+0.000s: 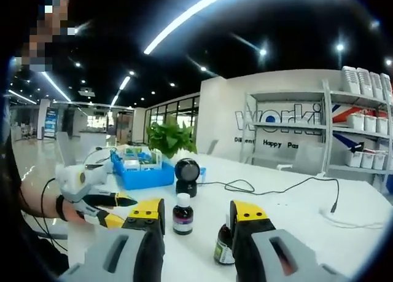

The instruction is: Rotate the medicine bottle to make it face forward pick up the medicine bottle inspect the drug traceability code place the medicine on the table

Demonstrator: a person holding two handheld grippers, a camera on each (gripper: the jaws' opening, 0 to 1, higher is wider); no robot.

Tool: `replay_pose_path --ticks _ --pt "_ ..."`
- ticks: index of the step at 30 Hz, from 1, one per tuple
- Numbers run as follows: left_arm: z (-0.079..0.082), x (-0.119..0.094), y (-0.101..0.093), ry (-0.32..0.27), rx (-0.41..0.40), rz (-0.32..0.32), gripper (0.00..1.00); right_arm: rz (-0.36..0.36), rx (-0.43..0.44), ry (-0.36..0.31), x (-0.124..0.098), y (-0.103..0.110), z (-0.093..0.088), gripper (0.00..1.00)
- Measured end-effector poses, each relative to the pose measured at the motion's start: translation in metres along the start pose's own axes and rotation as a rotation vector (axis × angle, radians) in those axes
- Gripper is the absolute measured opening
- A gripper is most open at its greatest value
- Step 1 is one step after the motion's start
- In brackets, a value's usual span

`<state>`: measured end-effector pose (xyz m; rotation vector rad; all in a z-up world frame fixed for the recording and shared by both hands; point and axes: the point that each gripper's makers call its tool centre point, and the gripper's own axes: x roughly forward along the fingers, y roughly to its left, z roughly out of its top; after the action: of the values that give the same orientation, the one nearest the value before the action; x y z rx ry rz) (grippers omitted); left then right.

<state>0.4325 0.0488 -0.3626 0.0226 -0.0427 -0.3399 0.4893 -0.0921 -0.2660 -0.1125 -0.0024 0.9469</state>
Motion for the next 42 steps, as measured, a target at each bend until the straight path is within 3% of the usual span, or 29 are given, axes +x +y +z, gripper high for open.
replay_pose_path --ticks 7,15,24,29,34,38,42 --pt "0.001 0.0 -0.003 -0.001 0.002 -0.007 0.39 0.041 -0.011 0.035 0.029 0.015 -0.002 0.38" --pt "0.001 0.0 -0.003 0.001 0.003 -0.009 0.39 0.047 0.013 0.078 0.065 0.024 -0.015 0.38" --pt "0.002 0.0 -0.003 -0.005 -0.005 -0.012 0.39 0.052 -0.026 0.116 0.092 0.03 -0.029 0.38" --pt "0.002 0.0 -0.001 -0.008 -0.008 -0.012 0.39 0.062 -0.009 0.137 0.103 0.034 -0.037 0.38" --pt "0.002 0.0 -0.001 -0.011 -0.008 -0.013 0.39 0.061 0.075 0.137 0.108 0.031 -0.043 0.38" --pt "0.003 0.0 0.0 -0.015 -0.013 -0.01 0.39 0.052 0.064 0.15 0.111 0.037 -0.047 0.38" --pt "0.003 0.0 0.0 -0.013 -0.009 -0.011 0.39 0.051 0.042 0.198 0.117 0.041 -0.064 0.38"
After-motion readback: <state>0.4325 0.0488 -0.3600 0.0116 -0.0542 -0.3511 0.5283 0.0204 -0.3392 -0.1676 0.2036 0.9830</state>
